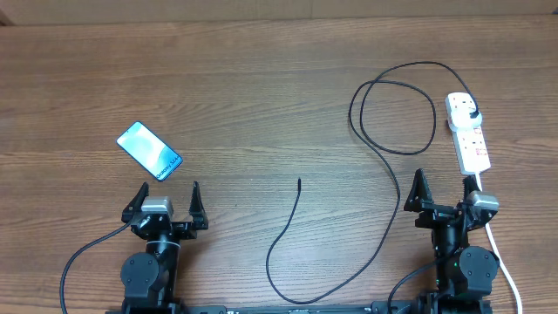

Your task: Plug charger to phone and switch on socket

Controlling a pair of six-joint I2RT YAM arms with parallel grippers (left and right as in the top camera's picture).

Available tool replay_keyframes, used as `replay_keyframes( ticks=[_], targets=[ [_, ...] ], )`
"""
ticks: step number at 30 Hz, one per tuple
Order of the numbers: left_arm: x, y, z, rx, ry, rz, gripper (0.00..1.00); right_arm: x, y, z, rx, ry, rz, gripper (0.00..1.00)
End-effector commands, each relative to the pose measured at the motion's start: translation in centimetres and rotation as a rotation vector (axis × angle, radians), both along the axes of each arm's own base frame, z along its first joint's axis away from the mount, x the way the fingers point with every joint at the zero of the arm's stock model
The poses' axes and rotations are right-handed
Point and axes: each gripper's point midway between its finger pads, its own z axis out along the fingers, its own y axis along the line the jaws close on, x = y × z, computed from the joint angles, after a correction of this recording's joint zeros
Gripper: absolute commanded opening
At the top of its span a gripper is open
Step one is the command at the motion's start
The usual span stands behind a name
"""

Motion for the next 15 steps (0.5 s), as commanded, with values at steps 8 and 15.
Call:
replay_keyframes(
  ticks=[8, 15],
  targets=[
    [-0.01, 0.26, 0.09, 0.019, -0.008, 0.011, 0.99, 0.05, 0.12, -0.25, -0.004, 0.0, 0.005, 1.0],
    [-0.01, 0.44, 0.2, 0.02, -0.012, 0.022, 1.0, 0.05, 0.12, -0.25, -0.004, 0.0, 0.005, 1.0]
  ],
)
